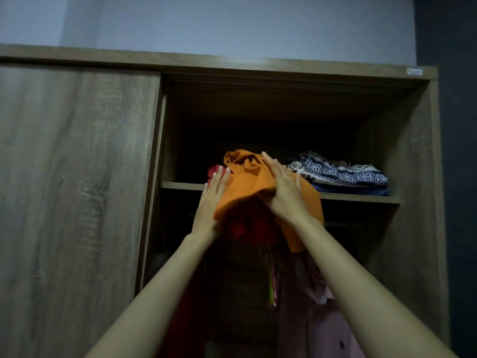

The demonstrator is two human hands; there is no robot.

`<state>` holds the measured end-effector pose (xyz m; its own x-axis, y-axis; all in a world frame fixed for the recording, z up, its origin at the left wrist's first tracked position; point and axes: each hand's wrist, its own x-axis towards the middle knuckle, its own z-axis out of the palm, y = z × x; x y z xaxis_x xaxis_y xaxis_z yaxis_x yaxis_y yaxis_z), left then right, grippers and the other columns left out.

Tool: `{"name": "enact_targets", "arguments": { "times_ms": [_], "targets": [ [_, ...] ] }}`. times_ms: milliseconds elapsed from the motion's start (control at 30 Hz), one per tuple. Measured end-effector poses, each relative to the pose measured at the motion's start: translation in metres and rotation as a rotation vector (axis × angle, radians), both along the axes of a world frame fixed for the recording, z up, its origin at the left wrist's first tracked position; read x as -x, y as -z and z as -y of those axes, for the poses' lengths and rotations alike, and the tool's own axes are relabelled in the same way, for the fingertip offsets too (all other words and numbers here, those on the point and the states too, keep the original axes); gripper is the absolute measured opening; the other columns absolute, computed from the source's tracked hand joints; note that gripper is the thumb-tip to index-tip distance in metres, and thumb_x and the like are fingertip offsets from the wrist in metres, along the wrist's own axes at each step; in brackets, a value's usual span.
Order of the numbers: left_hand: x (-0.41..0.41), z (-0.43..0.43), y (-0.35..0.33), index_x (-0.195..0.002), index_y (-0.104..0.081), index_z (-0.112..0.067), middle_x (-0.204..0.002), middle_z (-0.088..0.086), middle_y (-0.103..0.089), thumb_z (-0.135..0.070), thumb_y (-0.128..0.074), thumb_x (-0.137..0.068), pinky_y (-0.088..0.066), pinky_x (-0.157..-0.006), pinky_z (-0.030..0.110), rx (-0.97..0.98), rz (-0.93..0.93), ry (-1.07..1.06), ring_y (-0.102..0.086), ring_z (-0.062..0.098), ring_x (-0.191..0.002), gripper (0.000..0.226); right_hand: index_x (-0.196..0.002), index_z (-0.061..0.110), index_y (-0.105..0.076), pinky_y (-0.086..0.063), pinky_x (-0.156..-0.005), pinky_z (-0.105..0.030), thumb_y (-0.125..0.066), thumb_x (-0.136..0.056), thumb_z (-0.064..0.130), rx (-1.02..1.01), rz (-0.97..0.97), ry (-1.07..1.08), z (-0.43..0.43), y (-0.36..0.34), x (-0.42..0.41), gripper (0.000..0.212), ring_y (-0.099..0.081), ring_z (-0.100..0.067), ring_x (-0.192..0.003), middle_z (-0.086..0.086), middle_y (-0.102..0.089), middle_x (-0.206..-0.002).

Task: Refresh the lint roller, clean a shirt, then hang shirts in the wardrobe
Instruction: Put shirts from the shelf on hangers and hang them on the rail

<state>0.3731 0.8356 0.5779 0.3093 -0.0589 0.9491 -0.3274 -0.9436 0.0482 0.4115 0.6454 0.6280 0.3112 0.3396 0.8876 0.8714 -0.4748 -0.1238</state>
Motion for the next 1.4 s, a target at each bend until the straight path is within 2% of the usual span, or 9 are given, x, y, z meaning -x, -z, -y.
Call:
{"name": "enact_targets", "arguments": {
  "times_ms": [167,367,600,800,933,1033,1167,1267,1400],
  "targets": [
    [-0.002,-0.015,-0.005,-0.151,0.006,-0.027,-0.159,-0.008,0.007,-0.046,-0.056,-0.091,0.003,-0.12,0.039,-0.123,-0.06,-0.17,0.003,0.008,-0.145,0.088,-0.14,0.057,-0.014,0.003,-0.116,-0.056,-0.063,-0.082,-0.002,0.108,0.119,0.143,-0.005,0.009,-0.009,0.096,-0.01,-0.024,-0.146,0.001,-0.015,-0.159],
    [-0.003,-0.026,-0.007,-0.152,0.0,-0.026,-0.161,-0.003,0.0,-0.038,-0.04,-0.098,0.0,-0.12,0.038,-0.192,-0.034,-0.225,-0.003,0.011,-0.146,0.068,-0.143,0.041,-0.03,-0.019,-0.117,-0.043,-0.053,-0.093,0.009,0.03,0.315,0.114,-0.006,0.02,-0.016,0.065,-0.031,-0.024,-0.14,-0.001,-0.034,-0.152],
    [-0.004,-0.026,-0.007,-0.153,-0.003,-0.026,-0.161,-0.003,-0.005,-0.039,-0.036,-0.096,-0.001,-0.119,0.036,-0.189,-0.011,-0.227,-0.005,0.009,-0.146,0.067,-0.147,0.035,-0.026,-0.024,-0.111,-0.038,-0.059,-0.086,-0.003,0.09,0.431,0.15,0.005,0.019,-0.02,0.079,-0.04,-0.027,-0.134,-0.004,-0.033,-0.152],
    [0.0,-0.024,-0.01,-0.153,-0.005,-0.025,-0.161,-0.001,-0.008,-0.037,-0.04,-0.097,-0.003,-0.12,0.037,-0.179,-0.018,-0.195,-0.006,0.009,-0.145,0.067,-0.145,0.044,-0.02,-0.003,-0.121,-0.041,-0.044,-0.074,-0.021,0.376,-0.045,-0.135,0.028,-0.002,-0.007,0.1,-0.002,-0.01,-0.145,0.009,-0.007,-0.159],
    [0.002,-0.027,-0.01,-0.154,-0.008,-0.022,-0.161,0.001,-0.01,-0.029,-0.049,-0.098,-0.005,-0.12,0.039,-0.194,-0.024,-0.19,-0.011,0.017,-0.148,0.07,-0.134,0.038,-0.049,-0.013,-0.119,-0.035,-0.04,-0.085,0.011,0.27,-0.304,-0.389,0.045,-0.006,0.001,0.057,-0.018,-0.005,-0.143,0.015,-0.025,-0.154],
    [0.002,-0.028,-0.009,-0.154,-0.008,-0.023,-0.161,0.001,-0.011,-0.03,-0.048,-0.097,-0.008,-0.121,0.041,-0.191,-0.016,-0.183,-0.013,0.017,-0.147,0.07,-0.128,0.028,-0.058,-0.023,-0.116,-0.042,-0.041,-0.096,0.036,0.007,-0.228,-0.312,0.026,0.0,0.013,0.036,-0.033,-0.009,-0.136,0.007,-0.04,-0.147],
    [0.001,-0.025,-0.008,-0.154,-0.008,-0.023,-0.161,0.001,-0.011,-0.028,-0.049,-0.097,-0.005,-0.12,0.039,-0.179,-0.003,-0.163,-0.01,0.013,-0.146,0.07,-0.148,0.03,-0.024,-0.001,-0.118,-0.05,-0.04,-0.081,0.074,-0.015,-0.057,0.18,-0.011,0.009,0.009,0.081,-0.012,-0.022,-0.145,-0.002,-0.021,-0.157],
    [0.0,-0.025,-0.008,-0.154,-0.008,-0.023,-0.161,0.0,-0.01,-0.028,-0.048,-0.098,-0.005,-0.12,0.038,-0.176,-0.004,-0.179,-0.006,0.009,-0.144,0.069,-0.151,0.026,-0.008,0.003,-0.115,-0.053,-0.04,-0.078,0.078,-0.047,-0.103,0.329,-0.025,0.01,0.002,0.095,0.0,-0.03,-0.147,-0.01,-0.01,-0.159],
    [-0.001,-0.022,-0.008,-0.154,-0.006,-0.025,-0.161,0.0,-0.01,-0.029,-0.046,-0.099,-0.004,-0.12,0.038,-0.169,0.0,-0.207,-0.011,0.014,-0.147,0.068,-0.148,0.029,-0.024,-0.011,-0.116,-0.052,-0.038,-0.093,0.057,-0.076,0.027,0.349,-0.038,0.011,-0.003,0.064,-0.021,-0.028,-0.143,-0.006,-0.029,-0.154]
  ]
}}
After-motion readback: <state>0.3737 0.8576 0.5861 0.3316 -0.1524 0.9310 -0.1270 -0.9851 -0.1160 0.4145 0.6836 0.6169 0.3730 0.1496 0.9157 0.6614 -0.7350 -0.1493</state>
